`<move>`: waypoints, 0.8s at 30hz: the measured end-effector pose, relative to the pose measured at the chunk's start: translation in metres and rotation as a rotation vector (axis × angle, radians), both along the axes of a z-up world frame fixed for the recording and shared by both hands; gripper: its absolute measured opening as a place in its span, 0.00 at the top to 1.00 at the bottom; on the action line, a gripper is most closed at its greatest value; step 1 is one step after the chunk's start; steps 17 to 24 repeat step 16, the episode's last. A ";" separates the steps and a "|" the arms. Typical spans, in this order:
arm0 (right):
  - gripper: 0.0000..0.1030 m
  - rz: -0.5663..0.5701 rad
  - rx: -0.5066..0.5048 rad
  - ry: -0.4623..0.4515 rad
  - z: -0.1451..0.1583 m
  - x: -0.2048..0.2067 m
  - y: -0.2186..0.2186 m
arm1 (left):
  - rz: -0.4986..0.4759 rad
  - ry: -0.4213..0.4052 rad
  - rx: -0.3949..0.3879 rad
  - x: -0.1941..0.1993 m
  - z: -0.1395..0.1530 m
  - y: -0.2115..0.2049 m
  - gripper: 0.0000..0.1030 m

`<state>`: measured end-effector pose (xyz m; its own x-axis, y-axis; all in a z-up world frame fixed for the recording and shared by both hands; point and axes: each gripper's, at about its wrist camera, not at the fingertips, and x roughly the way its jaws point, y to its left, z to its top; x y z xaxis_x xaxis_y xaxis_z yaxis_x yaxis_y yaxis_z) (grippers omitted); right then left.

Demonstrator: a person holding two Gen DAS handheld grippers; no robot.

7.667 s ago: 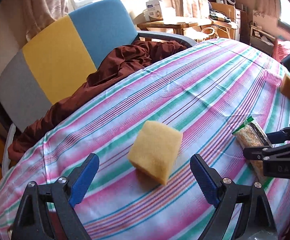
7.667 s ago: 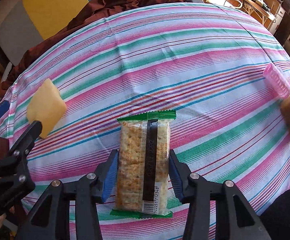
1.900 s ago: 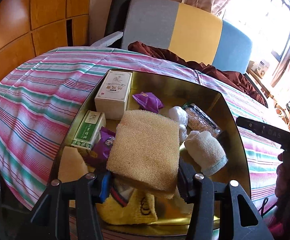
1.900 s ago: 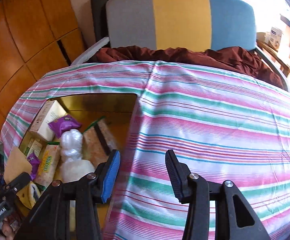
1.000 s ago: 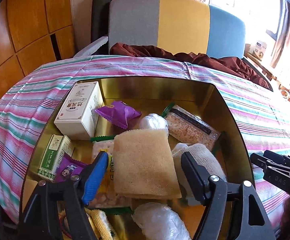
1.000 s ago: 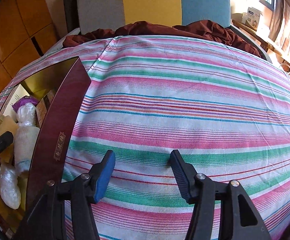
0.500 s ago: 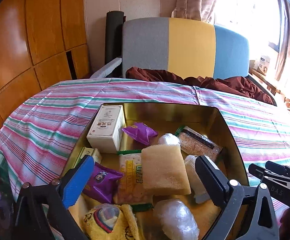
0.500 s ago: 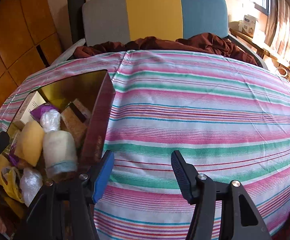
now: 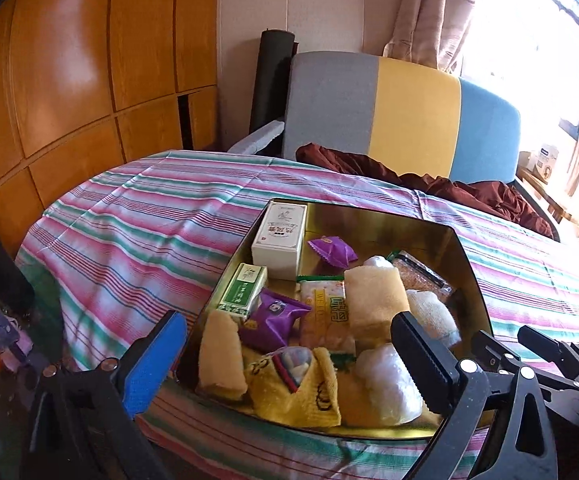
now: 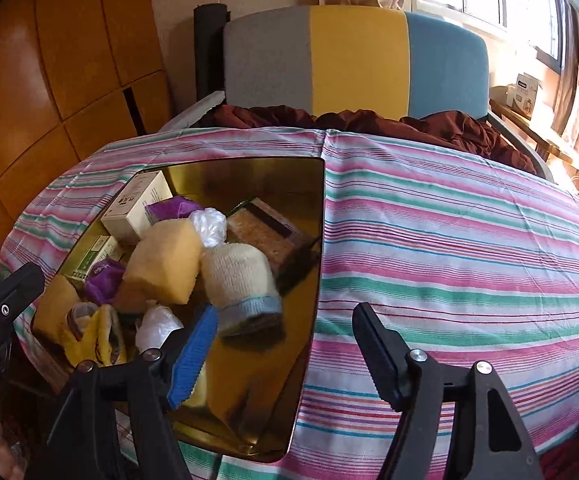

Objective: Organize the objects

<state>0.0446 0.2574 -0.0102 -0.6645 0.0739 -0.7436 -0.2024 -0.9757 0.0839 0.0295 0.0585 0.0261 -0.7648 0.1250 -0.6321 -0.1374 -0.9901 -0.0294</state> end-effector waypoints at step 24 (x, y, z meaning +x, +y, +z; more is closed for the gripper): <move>0.31 0.018 0.023 0.008 -0.001 -0.003 -0.013 | 0.087 0.028 -0.016 0.009 -0.004 -0.018 0.02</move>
